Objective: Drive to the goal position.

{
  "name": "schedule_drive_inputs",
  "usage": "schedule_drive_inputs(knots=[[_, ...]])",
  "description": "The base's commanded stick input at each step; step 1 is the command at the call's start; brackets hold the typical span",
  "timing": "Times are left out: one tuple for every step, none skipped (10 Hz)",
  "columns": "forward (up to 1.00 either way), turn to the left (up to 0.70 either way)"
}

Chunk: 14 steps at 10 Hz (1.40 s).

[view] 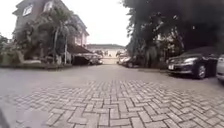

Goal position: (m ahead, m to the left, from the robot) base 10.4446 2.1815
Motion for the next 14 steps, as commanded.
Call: schedule_drive_inputs(knots=[[0.70, 0.00], [0.70, 0.00], [0.70, 0.00], [0.70, 0.00], [0.70, 0.00], [0.70, 0.00], [0.70, 0.00], [0.70, 0.00], [0.70, 0.00], [0.70, 0.00], [0.70, 0.00], [0.70, 0.00], [0.70, 0.00], [0.70, 0.00]])
